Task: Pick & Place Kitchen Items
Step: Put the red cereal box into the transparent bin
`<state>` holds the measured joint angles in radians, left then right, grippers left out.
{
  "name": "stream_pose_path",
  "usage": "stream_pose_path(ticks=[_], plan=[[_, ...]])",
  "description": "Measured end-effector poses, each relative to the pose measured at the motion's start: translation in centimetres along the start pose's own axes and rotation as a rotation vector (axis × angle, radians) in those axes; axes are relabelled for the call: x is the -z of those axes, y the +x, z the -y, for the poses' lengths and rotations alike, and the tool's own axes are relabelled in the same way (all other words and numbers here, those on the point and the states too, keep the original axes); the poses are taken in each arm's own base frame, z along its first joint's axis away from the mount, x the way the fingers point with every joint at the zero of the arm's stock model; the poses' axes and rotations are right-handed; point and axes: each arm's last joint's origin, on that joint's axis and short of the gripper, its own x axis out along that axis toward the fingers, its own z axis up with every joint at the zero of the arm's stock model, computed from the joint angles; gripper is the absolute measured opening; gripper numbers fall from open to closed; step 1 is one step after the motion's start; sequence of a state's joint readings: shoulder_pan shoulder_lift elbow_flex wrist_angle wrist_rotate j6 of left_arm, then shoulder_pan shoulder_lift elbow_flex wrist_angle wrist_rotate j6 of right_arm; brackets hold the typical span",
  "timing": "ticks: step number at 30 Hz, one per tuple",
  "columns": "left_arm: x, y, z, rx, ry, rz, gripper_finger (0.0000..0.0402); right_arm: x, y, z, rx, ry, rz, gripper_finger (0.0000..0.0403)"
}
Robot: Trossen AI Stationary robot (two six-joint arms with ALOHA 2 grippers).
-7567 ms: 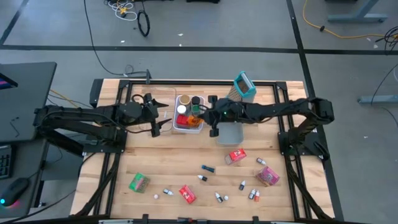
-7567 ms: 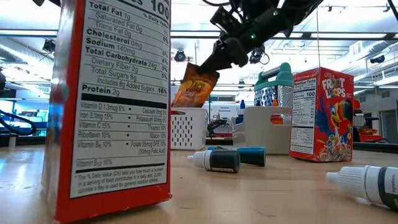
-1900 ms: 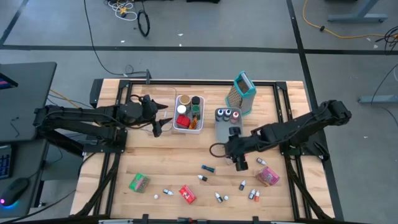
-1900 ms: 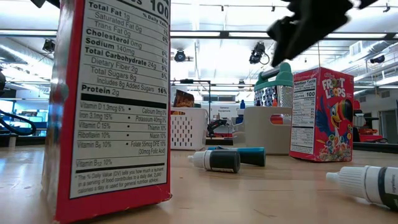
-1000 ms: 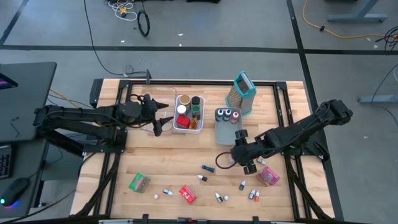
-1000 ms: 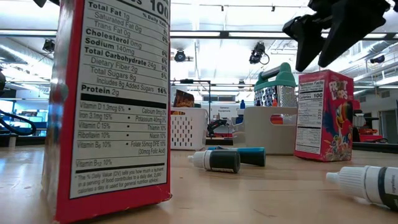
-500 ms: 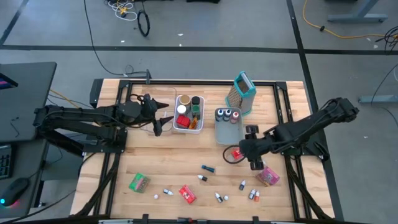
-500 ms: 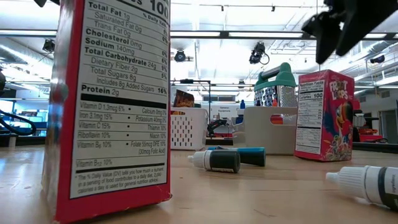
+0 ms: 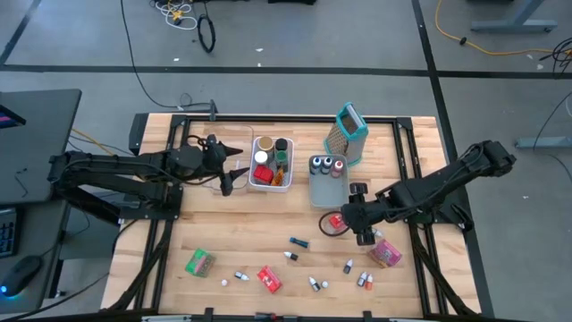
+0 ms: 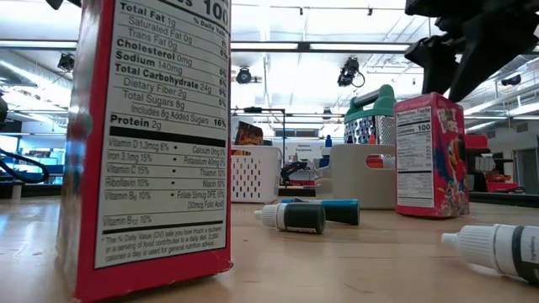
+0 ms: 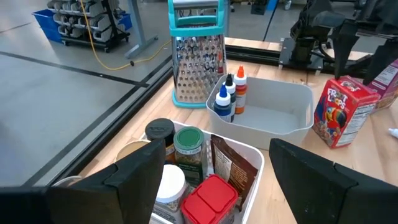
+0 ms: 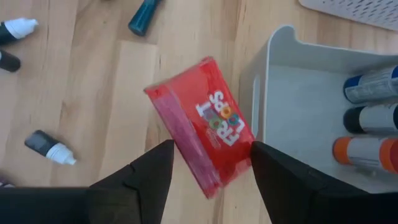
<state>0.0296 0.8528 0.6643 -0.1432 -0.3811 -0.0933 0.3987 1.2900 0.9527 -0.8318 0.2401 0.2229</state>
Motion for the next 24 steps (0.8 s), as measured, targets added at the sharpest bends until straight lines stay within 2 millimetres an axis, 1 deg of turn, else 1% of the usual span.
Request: stream_pose_path(ticks=[5,12,16,21,24], plan=[[0.0,0.0,0.0,0.0,0.0,0.0,0.0294,-0.04,0.03,0.09,-0.013,-0.002,-0.002,0.025],[-0.01,0.0,0.0,0.0,-0.006,0.001,0.0294,-0.05,0.03,0.16,0.012,-0.123,0.002,0.028],[-0.01,0.0,0.0,0.0,-0.008,0.001,0.0294,-0.05,0.06,0.26,0.017,-0.163,-0.001,0.0285],[-0.01,0.0,0.0,0.0,-0.008,0.001,0.0294,-0.05,0.19,0.63,-0.028,-0.151,-0.017,0.0285],[-0.01,0.0,0.0,0.0,-0.008,0.001,0.0294,0.26,1.0,0.76,-0.032,-0.121,-0.008,0.0283]])
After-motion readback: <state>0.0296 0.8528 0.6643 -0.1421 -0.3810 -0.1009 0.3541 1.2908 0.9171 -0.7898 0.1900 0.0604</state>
